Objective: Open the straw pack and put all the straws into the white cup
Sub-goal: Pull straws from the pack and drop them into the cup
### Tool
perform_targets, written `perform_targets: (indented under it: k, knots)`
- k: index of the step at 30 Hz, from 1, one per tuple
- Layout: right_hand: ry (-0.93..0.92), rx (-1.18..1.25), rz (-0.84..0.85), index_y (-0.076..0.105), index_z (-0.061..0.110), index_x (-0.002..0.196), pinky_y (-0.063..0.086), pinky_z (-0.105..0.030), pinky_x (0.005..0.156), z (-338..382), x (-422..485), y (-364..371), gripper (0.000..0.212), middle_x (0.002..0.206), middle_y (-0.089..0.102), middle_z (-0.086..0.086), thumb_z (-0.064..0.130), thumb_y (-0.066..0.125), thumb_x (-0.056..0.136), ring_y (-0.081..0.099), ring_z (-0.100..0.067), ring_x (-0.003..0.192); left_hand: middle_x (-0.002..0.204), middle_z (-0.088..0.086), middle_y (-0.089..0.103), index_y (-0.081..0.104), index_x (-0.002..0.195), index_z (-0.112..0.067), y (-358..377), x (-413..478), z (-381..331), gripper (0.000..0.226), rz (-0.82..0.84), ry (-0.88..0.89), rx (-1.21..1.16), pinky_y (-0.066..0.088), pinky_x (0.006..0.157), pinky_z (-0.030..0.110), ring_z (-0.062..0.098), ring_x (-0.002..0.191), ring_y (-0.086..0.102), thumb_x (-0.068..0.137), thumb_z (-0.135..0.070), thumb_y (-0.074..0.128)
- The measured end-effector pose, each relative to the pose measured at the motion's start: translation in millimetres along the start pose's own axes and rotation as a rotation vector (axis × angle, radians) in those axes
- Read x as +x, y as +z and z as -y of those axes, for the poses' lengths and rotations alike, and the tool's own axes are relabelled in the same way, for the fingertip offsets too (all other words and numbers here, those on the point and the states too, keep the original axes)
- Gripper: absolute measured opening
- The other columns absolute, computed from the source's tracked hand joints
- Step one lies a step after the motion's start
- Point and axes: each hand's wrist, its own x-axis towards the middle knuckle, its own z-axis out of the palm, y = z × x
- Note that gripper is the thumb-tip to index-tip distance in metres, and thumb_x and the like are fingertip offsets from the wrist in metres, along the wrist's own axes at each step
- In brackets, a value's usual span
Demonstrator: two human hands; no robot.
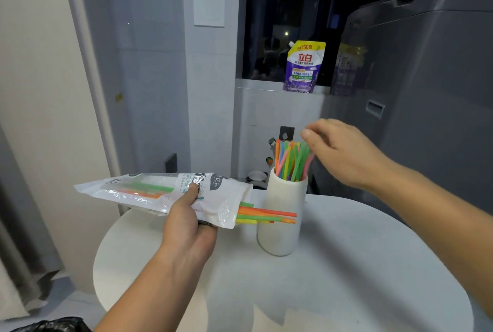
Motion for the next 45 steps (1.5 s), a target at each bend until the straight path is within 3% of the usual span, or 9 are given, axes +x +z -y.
perform_targets:
  k: [4, 7, 9, 12, 17, 21, 29, 33, 45]
  knots:
    - [-0.027, -0.027, 0.144, 0.043, 0.014, 0.153, 0.033, -0.040, 0.117, -0.3, -23.8, 20.5, 0.070, 0.161, 0.040, -0.005, 0.057, 0.023, 0.101, 0.038, -0.022, 0.145, 0.107, 0.004, 0.079, 0.062, 0.134, -0.013, 0.1, -1.3, -0.2, 0.032, 0.005, 0.005, -0.019, 0.065, 0.059, 0.039, 0.018, 0.078, 0.079, 0.102, -0.013, 0.058]
    - [-0.001, 0.117, 0.072, 0.019, 0.025, 0.162, 0.025, -0.040, 0.123, 0.5, -33.8, 21.2, 0.077, 0.169, 0.021, 0.006, 0.064, 0.024, 0.096, 0.021, -0.015, 0.153, 0.097, 0.004, 0.081, 0.064, 0.128, -0.011, 0.4, -2.6, -1.3, 0.027, -0.002, -0.003, -0.028, 0.064, 0.056, 0.037, 0.018, 0.076, 0.079, 0.102, -0.012, 0.060]
    - [0.001, 0.203, -0.115, 0.034, 0.025, 0.157, 0.031, -0.044, 0.120, 6.3, -40.6, 16.2, 0.066, 0.163, 0.035, 0.003, 0.059, 0.033, 0.100, 0.030, -0.019, 0.150, 0.093, 0.005, 0.081, 0.065, 0.125, -0.010, 1.2, -4.2, -3.0, 0.024, -0.006, -0.009, -0.041, 0.063, 0.055, 0.037, 0.018, 0.075, 0.079, 0.101, -0.012, 0.060]
    - [-0.061, 0.233, -0.400, 0.066, 0.016, 0.109, 0.052, -0.045, 0.086, 24.6, -57.7, 21.2, 0.035, 0.109, 0.063, 0.000, 0.043, 0.046, 0.098, 0.059, -0.023, 0.104, 0.093, 0.006, 0.081, 0.065, 0.125, -0.010, 3.9, -6.5, -6.1, 0.024, -0.003, -0.008, -0.063, 0.063, 0.055, 0.037, 0.019, 0.075, 0.079, 0.102, -0.012, 0.060]
    - [0.285, 0.591, -0.011, 0.065, 0.027, 0.090, 0.052, -0.035, 0.066, 63.8, -80.9, 48.7, 0.050, 0.079, 0.069, 0.003, 0.072, 0.043, 0.089, 0.065, -0.014, 0.067, 0.105, 0.005, 0.080, 0.064, 0.128, -0.010, 12.7, -13.3, -6.7, 0.027, -0.001, 0.028, -0.062, 0.065, 0.072, 0.038, 0.018, 0.084, 0.079, 0.102, -0.014, 0.060]
    - [0.431, 0.885, 0.003, 0.068, 0.016, 0.090, 0.045, -0.028, 0.050, 77.9, -80.7, 77.0, 0.029, 0.064, 0.065, 0.002, 0.044, 0.064, 0.095, 0.055, -0.006, 0.044, 0.125, 0.007, 0.074, 0.059, 0.138, -0.011, 19.4, -19.0, -4.3, 0.035, 0.023, 0.057, -0.034, 0.061, 0.085, 0.040, 0.021, 0.110, 0.073, 0.103, -0.016, 0.058]
    - [0.162, 0.561, -0.290, 0.057, 0.018, 0.074, 0.042, -0.034, 0.053, 63.2, -77.7, 79.6, 0.033, 0.066, 0.061, 0.007, 0.039, 0.055, 0.099, 0.052, -0.014, 0.057, 0.122, 0.007, 0.075, 0.059, 0.137, -0.011, 14.2, -14.6, -10.1, 0.035, -0.018, 0.040, -0.078, 0.060, 0.084, 0.041, 0.020, 0.100, 0.075, 0.103, -0.013, 0.059]
    - [0.149, 0.683, -0.210, 0.065, 0.022, 0.079, 0.049, -0.029, 0.057, 65.4, -78.1, 79.3, 0.033, 0.071, 0.068, 0.013, 0.051, 0.060, 0.091, 0.061, -0.009, 0.064, 0.124, 0.008, 0.074, 0.058, 0.139, -0.009, 14.4, -14.3, -4.3, 0.037, -0.027, -0.005, -0.077, 0.061, 0.082, 0.040, 0.022, 0.108, 0.073, 0.103, -0.014, 0.058]
    - [0.091, 0.822, -0.173, 0.068, 0.019, 0.084, 0.052, -0.025, 0.065, 62.0, -68.6, 70.2, 0.013, 0.075, 0.069, 0.014, 0.020, 0.067, 0.097, 0.064, -0.003, 0.069, 0.117, 0.008, 0.075, 0.059, 0.137, -0.007, 14.2, -13.1, -2.1, 0.035, -0.043, -0.043, -0.097, 0.065, 0.060, 0.035, 0.021, 0.093, 0.074, 0.103, -0.013, 0.057]
